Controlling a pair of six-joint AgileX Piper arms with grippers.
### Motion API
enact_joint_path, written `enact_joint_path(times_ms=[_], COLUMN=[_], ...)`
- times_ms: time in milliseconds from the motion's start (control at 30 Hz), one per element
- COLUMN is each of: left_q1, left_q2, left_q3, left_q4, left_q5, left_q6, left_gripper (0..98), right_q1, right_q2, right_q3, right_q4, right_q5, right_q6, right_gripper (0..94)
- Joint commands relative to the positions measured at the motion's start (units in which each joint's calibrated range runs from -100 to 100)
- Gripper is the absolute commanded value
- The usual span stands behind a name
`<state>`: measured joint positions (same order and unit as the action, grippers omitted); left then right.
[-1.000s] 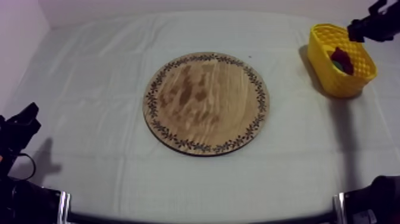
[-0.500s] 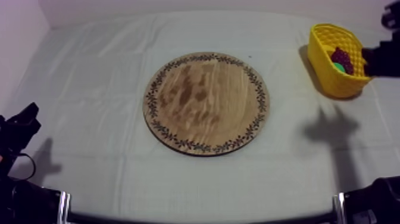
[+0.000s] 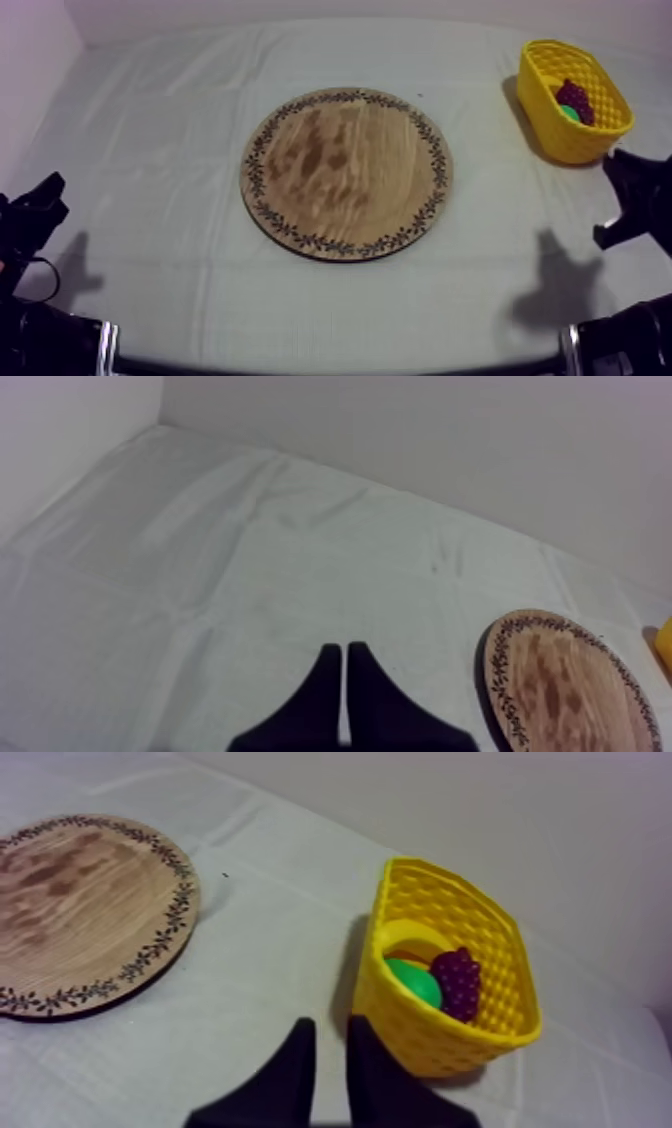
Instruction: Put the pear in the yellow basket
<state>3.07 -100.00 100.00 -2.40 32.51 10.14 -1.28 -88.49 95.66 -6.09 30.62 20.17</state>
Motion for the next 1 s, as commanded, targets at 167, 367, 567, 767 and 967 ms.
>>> enact_joint_path(times_ms=[167, 367, 567, 767, 967], left_q1=[0.01, 0.01, 0.01, 0.01, 0.01], left_q2=[0.0, 0.0, 0.0, 0.0, 0.0], left_q3=[0.0, 0.0, 0.0, 0.0, 0.0], left_q4=[-0.02, -0.02, -0.02, -0.02, -0.02], left_q5=[-0.01, -0.01, -0.01, -0.01, -0.01], left_q6=[-0.01, -0.01, -0.01, -0.01, -0.01], left_gripper=[0.1, 0.1, 0.1, 0.1, 0.1], right_q1=[-1.83, -2.39, -2.46, -2.47, -2.47], right_q2=[-6.72, -7.2, -7.25, -7.26, -7.26], right_q3=[3.06, 3.63, 3.86, 3.89, 3.89], right_q4=[2.0, 3.57, 4.56, 4.64, 4.65], right_q5=[5.26, 6.63, 6.71, 6.72, 6.72], right_q6=[-5.31, -5.5, -6.52, -6.82, -6.94], right_gripper=[1.1, 2.0, 2.4, 0.8, 0.6])
